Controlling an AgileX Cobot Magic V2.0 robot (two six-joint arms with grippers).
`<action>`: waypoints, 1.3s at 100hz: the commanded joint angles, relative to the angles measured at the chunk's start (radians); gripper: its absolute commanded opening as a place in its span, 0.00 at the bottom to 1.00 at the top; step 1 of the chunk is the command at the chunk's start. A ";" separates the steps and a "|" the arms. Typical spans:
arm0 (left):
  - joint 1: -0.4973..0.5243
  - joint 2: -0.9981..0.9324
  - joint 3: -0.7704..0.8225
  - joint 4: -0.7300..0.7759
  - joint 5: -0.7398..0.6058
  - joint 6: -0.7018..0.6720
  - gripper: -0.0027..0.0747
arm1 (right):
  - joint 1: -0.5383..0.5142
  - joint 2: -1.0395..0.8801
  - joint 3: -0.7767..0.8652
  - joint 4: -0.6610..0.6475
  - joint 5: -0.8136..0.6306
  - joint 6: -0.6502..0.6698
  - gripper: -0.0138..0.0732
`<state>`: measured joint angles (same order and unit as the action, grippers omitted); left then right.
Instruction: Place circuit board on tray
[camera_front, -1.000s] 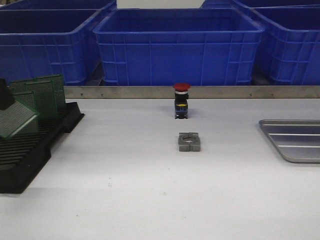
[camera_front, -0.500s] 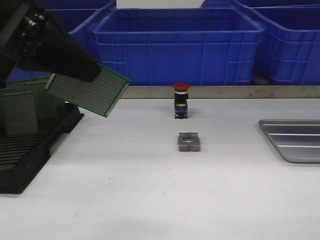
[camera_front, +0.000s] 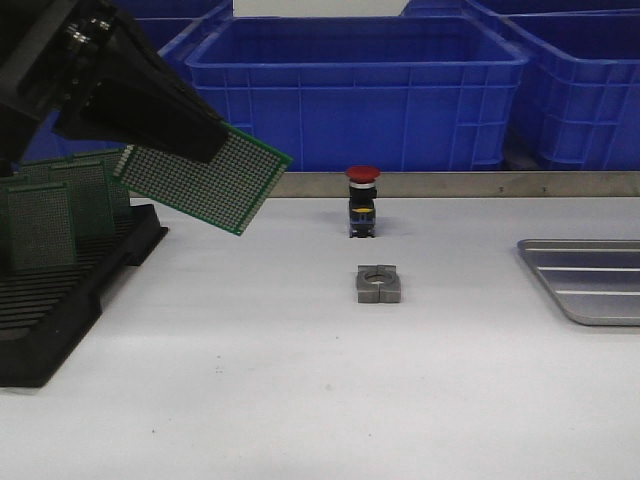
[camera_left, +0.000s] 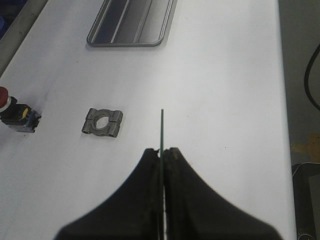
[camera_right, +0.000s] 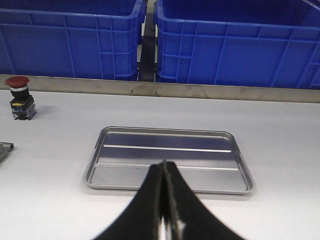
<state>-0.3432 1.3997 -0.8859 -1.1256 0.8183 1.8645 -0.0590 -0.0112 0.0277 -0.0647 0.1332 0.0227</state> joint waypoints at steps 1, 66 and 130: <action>-0.009 -0.033 -0.028 -0.064 0.017 0.004 0.01 | -0.004 -0.025 -0.013 -0.001 -0.085 -0.001 0.09; -0.009 -0.033 -0.028 -0.066 0.017 0.004 0.01 | -0.002 0.198 -0.257 0.152 0.231 0.003 0.09; -0.009 -0.033 -0.028 -0.066 0.017 0.004 0.01 | 0.177 0.889 -0.650 0.774 0.335 -0.703 0.72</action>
<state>-0.3432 1.3997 -0.8859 -1.1289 0.8200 1.8731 0.0558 0.8088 -0.5342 0.5474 0.5198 -0.4838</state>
